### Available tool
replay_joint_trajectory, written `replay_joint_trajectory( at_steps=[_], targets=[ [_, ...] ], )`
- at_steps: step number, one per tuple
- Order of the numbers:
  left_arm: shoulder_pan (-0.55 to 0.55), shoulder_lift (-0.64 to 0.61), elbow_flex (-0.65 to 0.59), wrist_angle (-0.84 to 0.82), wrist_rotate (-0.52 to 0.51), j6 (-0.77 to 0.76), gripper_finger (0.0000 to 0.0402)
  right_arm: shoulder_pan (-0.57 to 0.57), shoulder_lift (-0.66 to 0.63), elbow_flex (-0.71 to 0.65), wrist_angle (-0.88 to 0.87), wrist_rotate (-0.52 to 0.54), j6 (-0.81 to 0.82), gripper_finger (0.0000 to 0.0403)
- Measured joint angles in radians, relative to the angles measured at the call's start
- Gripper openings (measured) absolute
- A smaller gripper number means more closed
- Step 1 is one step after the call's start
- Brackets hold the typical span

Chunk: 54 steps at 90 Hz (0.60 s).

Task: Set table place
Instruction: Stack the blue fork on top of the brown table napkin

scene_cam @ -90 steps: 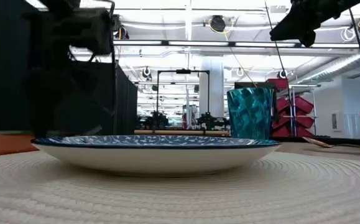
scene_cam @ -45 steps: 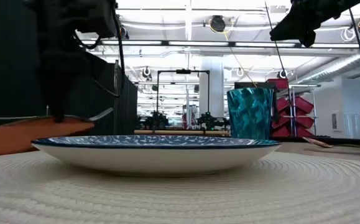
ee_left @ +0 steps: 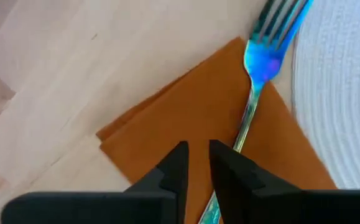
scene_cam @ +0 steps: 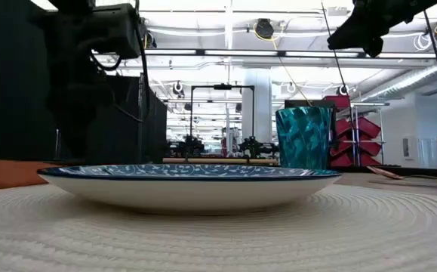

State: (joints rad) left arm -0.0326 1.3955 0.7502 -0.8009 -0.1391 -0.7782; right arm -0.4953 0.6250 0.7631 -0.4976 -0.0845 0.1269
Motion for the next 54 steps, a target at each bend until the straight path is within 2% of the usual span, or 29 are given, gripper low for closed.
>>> replay_joint_trajectory(
  at_steps=[24,54],
  targets=[
    [0.0,0.0,-0.031,0.121,0.119,0.034,0.0052,0.0,0.0,0.0,0.0,0.0,0.001,0.0091],
    [0.0,0.029,-0.031,0.123,0.13,0.086,0.0052,0.0,0.0,0.0,0.0,0.0,0.003,0.0091]
  ],
)
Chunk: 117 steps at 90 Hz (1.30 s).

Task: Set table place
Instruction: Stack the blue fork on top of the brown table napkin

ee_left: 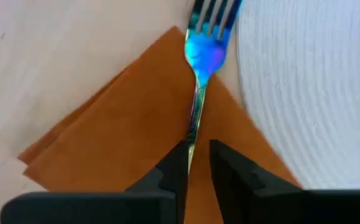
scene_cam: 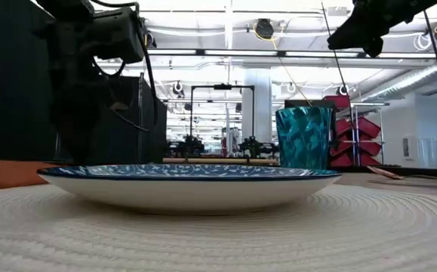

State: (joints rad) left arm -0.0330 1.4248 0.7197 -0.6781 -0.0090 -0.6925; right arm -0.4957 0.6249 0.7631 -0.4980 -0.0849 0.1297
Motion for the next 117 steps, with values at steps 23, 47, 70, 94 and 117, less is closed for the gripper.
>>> replay_joint_trajectory(
  at_steps=[23,47,70,94,117],
  targets=[
    [0.0,0.04,0.0,0.015,-0.003,0.021,0.0052,0.0,0.0,0.0,-0.001,0.0,0.0,0.0091],
    [0.0,0.044,0.0,0.016,-0.067,0.021,0.0052,0.0,0.0,0.0,-0.001,0.0,-0.002,0.0091],
    [0.0,0.044,0.0,0.034,-0.06,0.022,0.0051,0.0,0.0,0.0,-0.001,0.0,-0.002,0.0091],
    [0.0,0.044,0.0,0.043,-0.051,0.048,0.0004,0.0,0.0,0.0,-0.001,0.0,-0.001,0.0091],
    [0.0,0.044,0.026,-0.004,-0.053,0.054,0.0,0.0,0.0,0.0,0.0,-0.019,0.0,0.0091]
  ],
)
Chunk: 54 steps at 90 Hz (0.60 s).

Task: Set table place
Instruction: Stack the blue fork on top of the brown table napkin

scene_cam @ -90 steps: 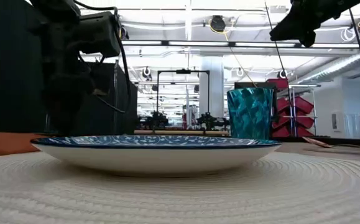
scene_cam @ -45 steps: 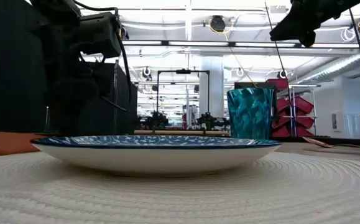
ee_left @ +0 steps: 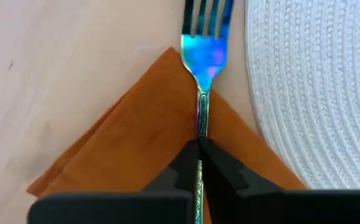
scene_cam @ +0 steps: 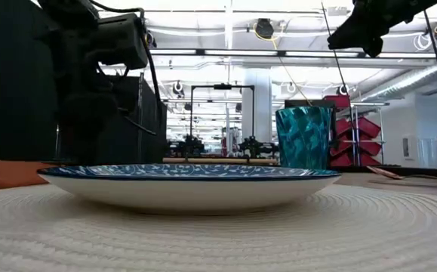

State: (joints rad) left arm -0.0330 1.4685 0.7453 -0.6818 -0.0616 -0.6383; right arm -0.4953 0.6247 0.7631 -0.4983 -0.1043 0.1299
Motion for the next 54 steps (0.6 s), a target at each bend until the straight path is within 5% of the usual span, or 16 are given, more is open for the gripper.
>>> replay_joint_trajectory(
  at_steps=[54],
  targets=[
    [0.0,-0.001,0.075,-0.084,0.021,0.043,0.0,0.0,0.0,0.0,0.0,-0.001,0.0,0.0091]
  ],
)
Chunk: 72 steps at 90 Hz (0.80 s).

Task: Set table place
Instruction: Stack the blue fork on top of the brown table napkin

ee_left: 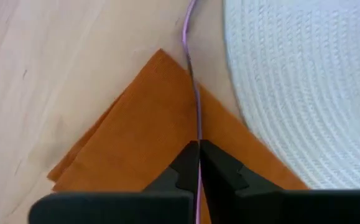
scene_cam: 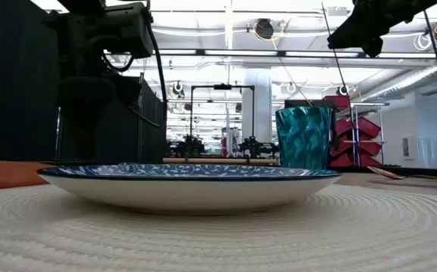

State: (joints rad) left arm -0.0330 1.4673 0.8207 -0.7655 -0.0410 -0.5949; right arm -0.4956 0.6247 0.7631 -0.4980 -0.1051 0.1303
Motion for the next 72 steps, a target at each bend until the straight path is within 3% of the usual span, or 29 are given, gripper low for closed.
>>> replay_joint_trajectory(
  at_steps=[72],
  targets=[
    [0.02,0.0,-0.002,0.109,0.003,0.054,0.0007,0.0,0.0,0.0,-0.001,-0.001,0.0,0.0091]
  ],
)
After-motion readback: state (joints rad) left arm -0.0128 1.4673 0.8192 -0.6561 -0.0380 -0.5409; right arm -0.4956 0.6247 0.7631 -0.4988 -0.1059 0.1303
